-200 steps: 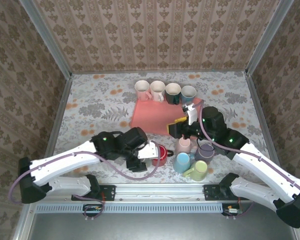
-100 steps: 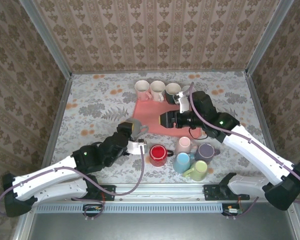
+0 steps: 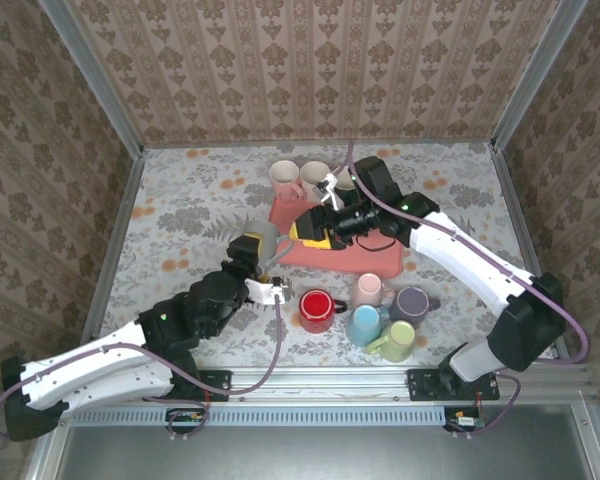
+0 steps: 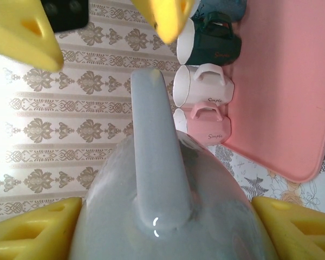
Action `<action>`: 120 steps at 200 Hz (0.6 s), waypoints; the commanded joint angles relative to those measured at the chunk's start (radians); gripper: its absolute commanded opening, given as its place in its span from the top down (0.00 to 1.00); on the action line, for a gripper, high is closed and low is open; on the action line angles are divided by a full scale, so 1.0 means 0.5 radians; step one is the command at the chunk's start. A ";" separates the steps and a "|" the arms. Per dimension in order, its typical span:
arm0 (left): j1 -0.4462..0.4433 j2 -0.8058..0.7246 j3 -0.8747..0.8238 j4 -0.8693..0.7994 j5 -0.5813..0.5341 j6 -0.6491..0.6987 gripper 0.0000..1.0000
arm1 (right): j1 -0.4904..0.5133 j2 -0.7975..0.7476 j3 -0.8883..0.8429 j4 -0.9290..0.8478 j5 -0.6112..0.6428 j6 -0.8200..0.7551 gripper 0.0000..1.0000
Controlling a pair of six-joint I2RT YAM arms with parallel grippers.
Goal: Turn the mug right side up
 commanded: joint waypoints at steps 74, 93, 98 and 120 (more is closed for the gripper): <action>-0.046 -0.243 -0.081 0.244 0.063 0.109 0.82 | 0.023 0.295 0.197 0.113 -0.496 0.108 0.39; -0.046 -0.252 -0.085 0.239 0.064 0.121 0.83 | 0.043 0.320 0.180 0.185 -0.550 0.160 0.42; -0.044 -0.253 -0.087 0.240 0.064 0.123 0.83 | 0.051 0.321 0.176 0.208 -0.566 0.173 0.43; -0.046 -0.257 -0.097 0.244 0.067 0.131 0.83 | 0.074 0.327 0.148 0.297 -0.580 0.243 0.49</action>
